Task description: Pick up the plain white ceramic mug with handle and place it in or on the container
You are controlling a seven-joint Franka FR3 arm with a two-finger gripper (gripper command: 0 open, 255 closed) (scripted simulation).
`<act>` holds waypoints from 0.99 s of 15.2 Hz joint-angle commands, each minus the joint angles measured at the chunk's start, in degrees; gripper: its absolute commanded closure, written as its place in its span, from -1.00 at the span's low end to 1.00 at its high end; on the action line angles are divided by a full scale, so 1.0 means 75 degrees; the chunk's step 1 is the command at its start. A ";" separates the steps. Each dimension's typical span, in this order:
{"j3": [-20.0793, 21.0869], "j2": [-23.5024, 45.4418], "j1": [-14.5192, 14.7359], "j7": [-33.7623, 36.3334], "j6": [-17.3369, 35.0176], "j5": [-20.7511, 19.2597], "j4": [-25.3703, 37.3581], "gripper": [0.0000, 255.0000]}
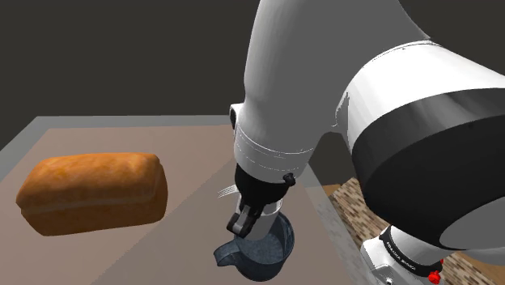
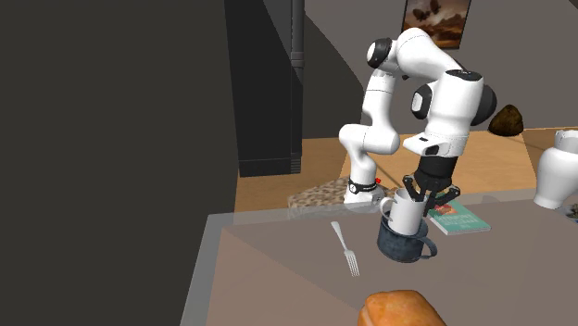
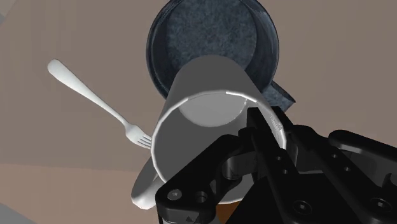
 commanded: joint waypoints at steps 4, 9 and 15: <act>0.0012 0.0020 -0.0003 0.0010 0.0031 -0.0006 -0.0012 1.00; 0.0006 0.0010 0.0000 0.0004 0.0025 -0.0002 -0.0016 -1.00; -0.0166 -0.0240 0.0022 -0.0050 -0.0784 0.0021 0.0559 -1.00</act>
